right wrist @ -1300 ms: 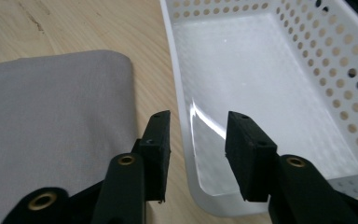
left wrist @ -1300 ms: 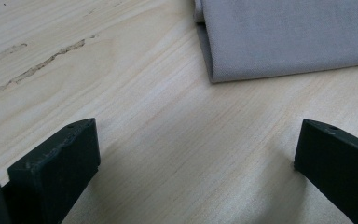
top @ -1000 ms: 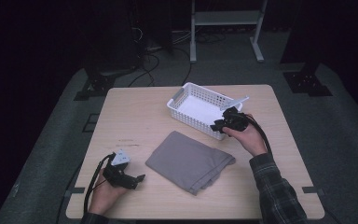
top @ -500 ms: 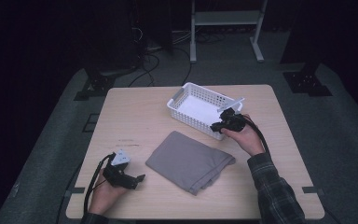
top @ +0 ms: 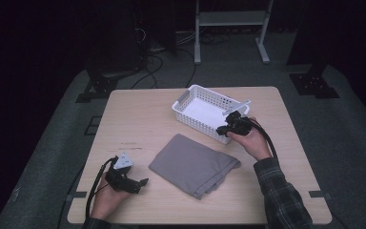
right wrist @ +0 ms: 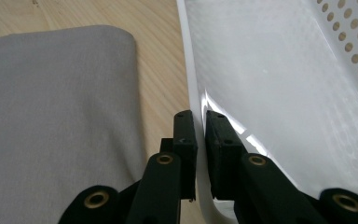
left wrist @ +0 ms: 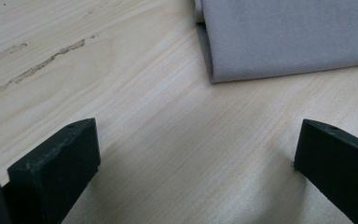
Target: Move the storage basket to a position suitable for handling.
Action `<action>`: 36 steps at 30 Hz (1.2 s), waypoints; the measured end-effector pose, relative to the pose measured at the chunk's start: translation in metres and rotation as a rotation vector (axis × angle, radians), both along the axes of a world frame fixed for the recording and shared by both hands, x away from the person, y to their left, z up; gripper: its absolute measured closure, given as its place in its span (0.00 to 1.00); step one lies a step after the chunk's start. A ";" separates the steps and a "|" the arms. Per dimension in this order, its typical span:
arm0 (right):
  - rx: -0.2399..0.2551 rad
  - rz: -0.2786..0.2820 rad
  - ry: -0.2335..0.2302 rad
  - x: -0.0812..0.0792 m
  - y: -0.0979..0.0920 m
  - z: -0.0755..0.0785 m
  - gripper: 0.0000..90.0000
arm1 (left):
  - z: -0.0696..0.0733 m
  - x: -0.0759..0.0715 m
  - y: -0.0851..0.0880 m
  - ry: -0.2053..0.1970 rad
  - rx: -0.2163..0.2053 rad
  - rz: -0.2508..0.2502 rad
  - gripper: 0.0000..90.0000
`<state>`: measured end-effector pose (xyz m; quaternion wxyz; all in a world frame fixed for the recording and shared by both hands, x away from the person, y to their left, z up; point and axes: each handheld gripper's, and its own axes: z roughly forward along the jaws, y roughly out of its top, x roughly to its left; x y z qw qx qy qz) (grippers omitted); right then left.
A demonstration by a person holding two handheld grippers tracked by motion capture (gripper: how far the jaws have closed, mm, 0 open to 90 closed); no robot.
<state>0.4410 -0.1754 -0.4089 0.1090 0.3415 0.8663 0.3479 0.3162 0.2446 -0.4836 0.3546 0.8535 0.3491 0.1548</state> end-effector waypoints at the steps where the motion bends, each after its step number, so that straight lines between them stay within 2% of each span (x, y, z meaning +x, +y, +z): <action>1: -0.003 -0.001 0.000 -0.001 -0.001 0.000 0.91 | 0.000 0.000 0.000 0.000 0.000 0.000 0.00; 10: 0.002 -0.019 -0.002 -0.012 -0.012 0.000 0.91 | 0.000 0.000 0.000 0.000 0.000 0.000 0.00; 20: -0.003 -0.042 -0.008 -0.031 -0.027 0.003 0.91 | 0.000 0.000 0.000 -0.001 0.002 -0.001 0.00; 36: -0.016 -0.091 -0.013 -0.071 -0.042 0.002 0.92 | 0.000 0.000 0.000 -0.001 -0.001 0.001 0.00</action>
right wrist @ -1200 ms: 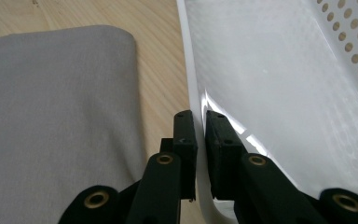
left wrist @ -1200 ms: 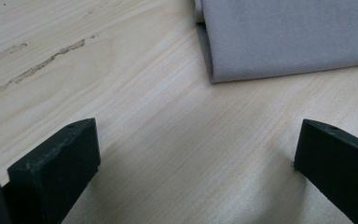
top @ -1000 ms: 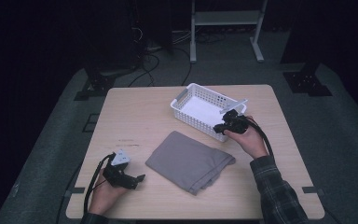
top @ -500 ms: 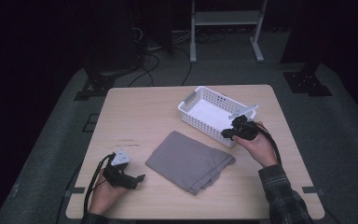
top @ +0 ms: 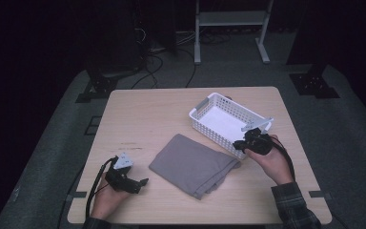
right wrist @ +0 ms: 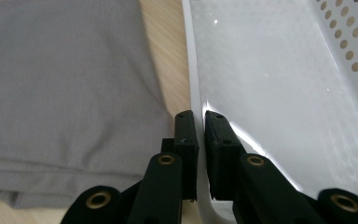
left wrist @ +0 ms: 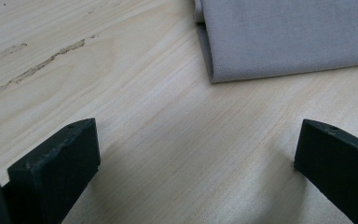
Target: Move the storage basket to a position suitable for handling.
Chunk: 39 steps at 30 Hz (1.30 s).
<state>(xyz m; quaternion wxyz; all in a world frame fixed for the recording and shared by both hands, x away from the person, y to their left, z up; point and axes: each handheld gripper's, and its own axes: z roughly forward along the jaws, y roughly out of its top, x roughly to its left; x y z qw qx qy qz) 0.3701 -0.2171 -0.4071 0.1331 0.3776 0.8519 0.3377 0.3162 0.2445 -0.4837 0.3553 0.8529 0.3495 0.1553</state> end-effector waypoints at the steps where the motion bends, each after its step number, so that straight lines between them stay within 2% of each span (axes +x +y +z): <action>1: -0.001 -0.006 0.002 -0.003 -0.001 0.000 0.92 | 0.000 0.000 0.000 0.000 0.000 0.000 0.00; 6: 0.001 -0.017 0.004 -0.015 -0.002 -0.002 0.92 | 0.000 0.000 0.000 0.000 0.000 0.000 0.00; 9: 0.008 -0.017 -0.007 -0.017 -0.003 -0.001 0.91 | 0.000 0.000 0.000 0.000 0.000 0.000 0.00; 11: 0.029 -0.022 -0.008 -0.017 -0.004 0.001 0.84 | 0.000 0.000 0.000 0.000 0.000 0.000 0.00; 17: 0.059 -0.037 -0.041 -0.011 -0.012 0.016 0.78 | 0.000 0.000 0.000 0.000 0.000 0.000 0.00; 20: 0.060 -0.048 -0.041 -0.003 -0.016 0.022 0.76 | 0.000 0.000 0.000 -0.001 0.000 -0.001 0.00; 28: 0.045 -0.090 -0.047 0.032 -0.032 0.033 0.69 | 0.000 0.000 0.000 0.001 0.003 -0.001 0.00; 39: -0.002 -0.154 -0.076 0.072 -0.052 0.028 0.63 | 0.000 0.000 0.000 -0.001 -0.001 0.000 0.00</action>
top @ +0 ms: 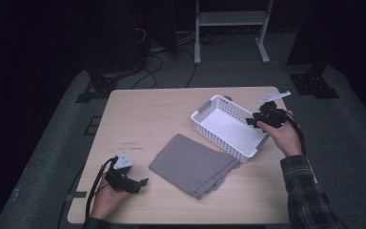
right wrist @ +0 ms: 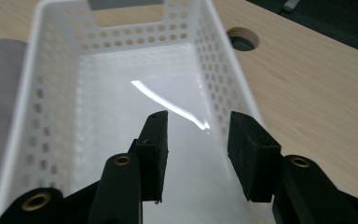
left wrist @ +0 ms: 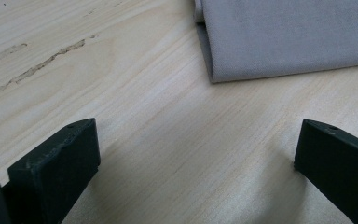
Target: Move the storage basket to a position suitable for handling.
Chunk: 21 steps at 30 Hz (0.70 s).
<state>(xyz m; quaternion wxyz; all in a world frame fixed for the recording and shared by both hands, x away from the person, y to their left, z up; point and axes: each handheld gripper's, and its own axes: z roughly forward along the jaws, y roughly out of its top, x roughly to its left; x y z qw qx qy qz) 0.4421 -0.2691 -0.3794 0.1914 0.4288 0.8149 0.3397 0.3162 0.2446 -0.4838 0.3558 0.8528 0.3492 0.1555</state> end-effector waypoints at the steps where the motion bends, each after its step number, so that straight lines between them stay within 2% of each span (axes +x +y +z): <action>1: -0.013 -0.013 -0.002 0.004 -0.002 -0.001 0.63 | 0.000 0.000 0.000 0.000 0.000 0.000 0.00; 5: -0.011 -0.030 0.011 0.016 -0.009 -0.005 0.63 | 0.000 0.000 0.000 0.000 0.000 0.000 0.00; 8: -0.036 -0.042 0.020 0.025 -0.013 -0.011 0.63 | 0.000 0.000 0.000 0.000 0.000 0.000 0.00; 10: -0.021 -0.057 0.034 0.028 -0.015 -0.012 0.64 | 0.000 0.000 0.000 0.000 0.000 0.000 0.00; 14: -0.043 -0.056 0.053 0.035 -0.017 -0.017 0.65 | 0.000 0.000 0.000 0.000 0.000 0.000 0.00; 18: -0.052 -0.065 0.072 0.040 -0.021 -0.022 0.69 | 0.000 0.000 0.000 0.000 0.000 0.000 0.00; 21: -0.048 -0.070 0.103 0.042 -0.024 -0.026 0.75 | 0.000 0.000 0.000 0.000 0.000 0.000 0.00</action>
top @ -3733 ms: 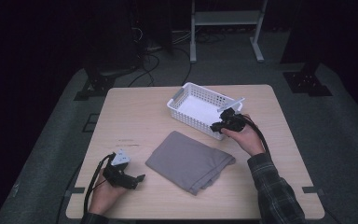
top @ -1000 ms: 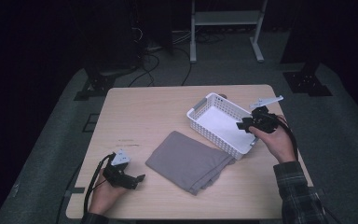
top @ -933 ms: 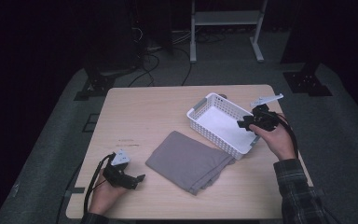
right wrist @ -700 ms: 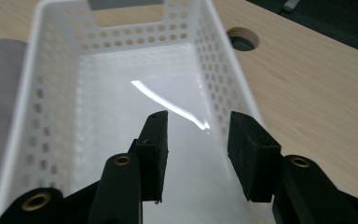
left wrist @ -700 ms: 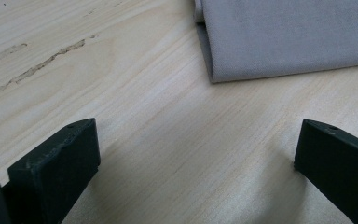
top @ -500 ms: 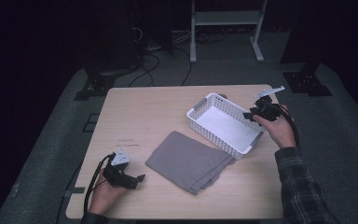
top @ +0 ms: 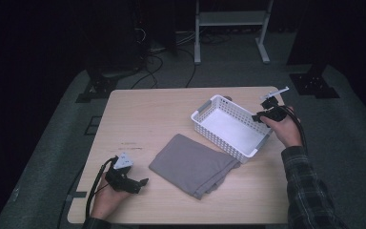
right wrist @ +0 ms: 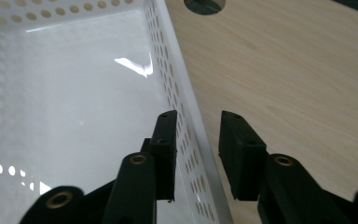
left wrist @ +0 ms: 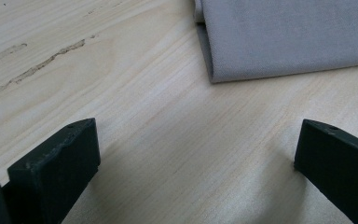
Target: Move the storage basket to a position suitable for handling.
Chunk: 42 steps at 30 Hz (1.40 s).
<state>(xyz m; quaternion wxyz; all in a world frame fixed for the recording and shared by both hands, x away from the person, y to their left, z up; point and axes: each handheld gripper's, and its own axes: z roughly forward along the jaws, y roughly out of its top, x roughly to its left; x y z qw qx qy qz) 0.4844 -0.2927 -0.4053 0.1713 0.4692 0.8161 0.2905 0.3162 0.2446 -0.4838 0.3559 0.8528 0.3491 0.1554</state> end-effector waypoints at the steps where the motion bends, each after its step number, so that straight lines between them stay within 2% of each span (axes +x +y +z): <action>1: -0.003 0.002 0.005 0.001 -0.001 -0.001 0.76 | 0.000 0.000 0.000 0.000 0.000 0.000 0.00; 3: 0.000 -0.001 0.015 0.001 -0.002 -0.003 0.82 | 0.000 0.000 0.000 0.000 0.000 0.000 0.00; 12: 0.007 -0.011 0.026 -0.004 -0.006 -0.002 0.88 | 0.000 0.000 0.000 0.000 0.000 0.000 0.00; 17: 0.011 -0.022 0.023 -0.010 -0.014 -0.002 0.93 | 0.000 0.000 0.000 0.000 0.000 0.000 0.00; 22: 0.028 -0.043 0.027 -0.017 -0.024 -0.003 0.93 | 0.000 0.000 0.000 0.000 0.000 0.000 0.00; 30: 0.057 -0.071 0.035 -0.036 -0.043 -0.004 0.93 | 0.000 0.000 0.000 0.000 0.000 0.000 0.00; 42: 0.033 -0.090 0.046 -0.068 -0.055 -0.002 0.93 | 0.000 0.000 0.000 0.002 0.002 0.000 0.00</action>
